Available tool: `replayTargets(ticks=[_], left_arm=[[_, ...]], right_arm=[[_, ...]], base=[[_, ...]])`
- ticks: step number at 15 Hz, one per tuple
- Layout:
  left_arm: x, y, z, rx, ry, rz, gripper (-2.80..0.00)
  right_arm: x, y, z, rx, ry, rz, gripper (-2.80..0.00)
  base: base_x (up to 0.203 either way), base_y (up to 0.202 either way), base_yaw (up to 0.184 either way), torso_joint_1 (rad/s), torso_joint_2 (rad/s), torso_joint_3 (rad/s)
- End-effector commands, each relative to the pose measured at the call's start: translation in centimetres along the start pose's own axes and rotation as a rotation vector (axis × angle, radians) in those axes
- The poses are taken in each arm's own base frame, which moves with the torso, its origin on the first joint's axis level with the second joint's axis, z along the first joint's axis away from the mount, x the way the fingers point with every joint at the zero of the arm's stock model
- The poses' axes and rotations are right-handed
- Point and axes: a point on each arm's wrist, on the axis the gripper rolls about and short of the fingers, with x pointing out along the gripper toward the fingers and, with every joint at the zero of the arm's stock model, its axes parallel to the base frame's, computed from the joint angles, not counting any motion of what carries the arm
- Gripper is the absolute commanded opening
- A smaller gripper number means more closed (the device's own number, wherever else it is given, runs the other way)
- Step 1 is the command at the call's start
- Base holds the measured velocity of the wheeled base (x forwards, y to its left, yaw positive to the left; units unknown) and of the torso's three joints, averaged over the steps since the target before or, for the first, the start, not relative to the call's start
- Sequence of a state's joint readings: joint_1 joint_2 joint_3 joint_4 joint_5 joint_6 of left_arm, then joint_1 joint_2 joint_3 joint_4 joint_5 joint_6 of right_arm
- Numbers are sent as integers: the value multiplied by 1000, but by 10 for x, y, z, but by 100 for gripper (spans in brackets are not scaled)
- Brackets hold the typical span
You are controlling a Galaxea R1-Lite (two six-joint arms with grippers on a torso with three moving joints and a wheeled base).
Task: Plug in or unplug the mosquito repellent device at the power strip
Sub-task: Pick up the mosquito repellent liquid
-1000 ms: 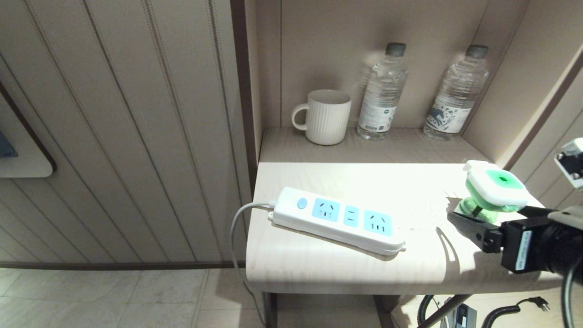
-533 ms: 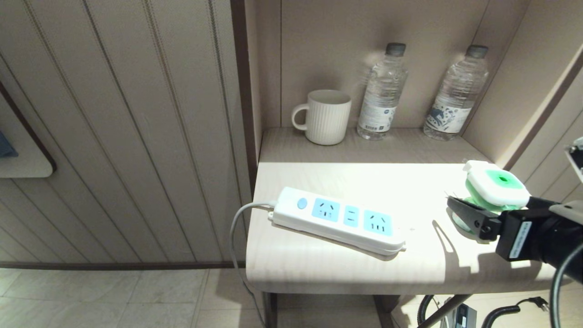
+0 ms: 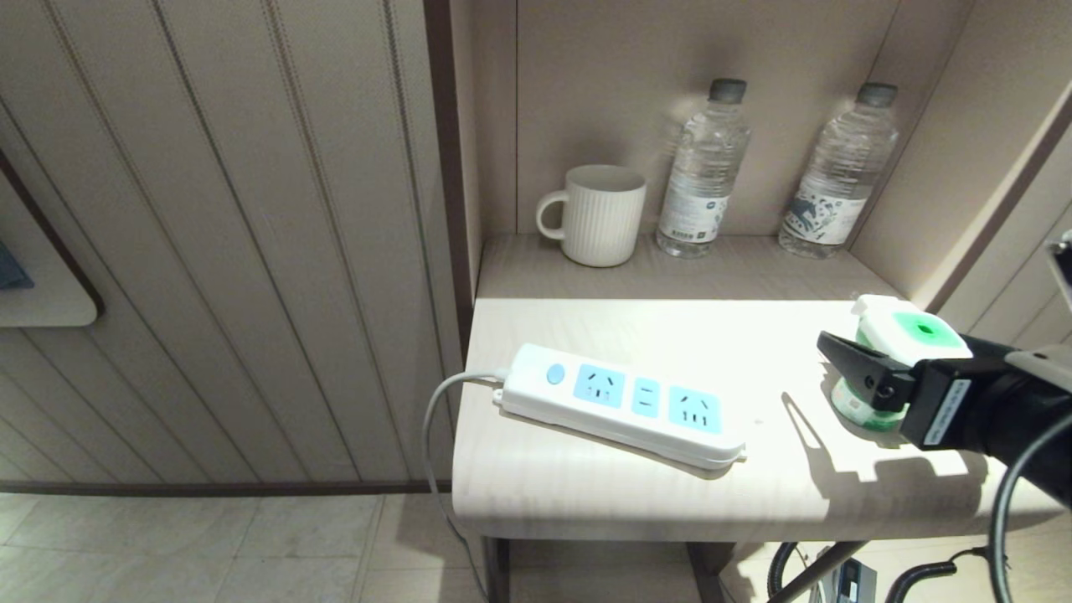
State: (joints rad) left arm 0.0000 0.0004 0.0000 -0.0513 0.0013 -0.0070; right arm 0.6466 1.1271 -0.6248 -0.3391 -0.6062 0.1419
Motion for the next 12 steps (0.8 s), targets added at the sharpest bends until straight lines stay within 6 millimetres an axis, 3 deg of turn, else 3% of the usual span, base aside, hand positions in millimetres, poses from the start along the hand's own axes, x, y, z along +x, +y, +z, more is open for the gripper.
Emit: replayTargets(ticks=[1,12], left_arm=[[0,0,0,-1,-1,0,-280],[0,0,0,-1,-1,0,-280]], right_arm=[[5,2,-7,-11,14,-6,0],[12,1,-2,-19,-21,-41,0]], base=[[0,0,0,0,0,0],[0,0,0,0,0,0]])
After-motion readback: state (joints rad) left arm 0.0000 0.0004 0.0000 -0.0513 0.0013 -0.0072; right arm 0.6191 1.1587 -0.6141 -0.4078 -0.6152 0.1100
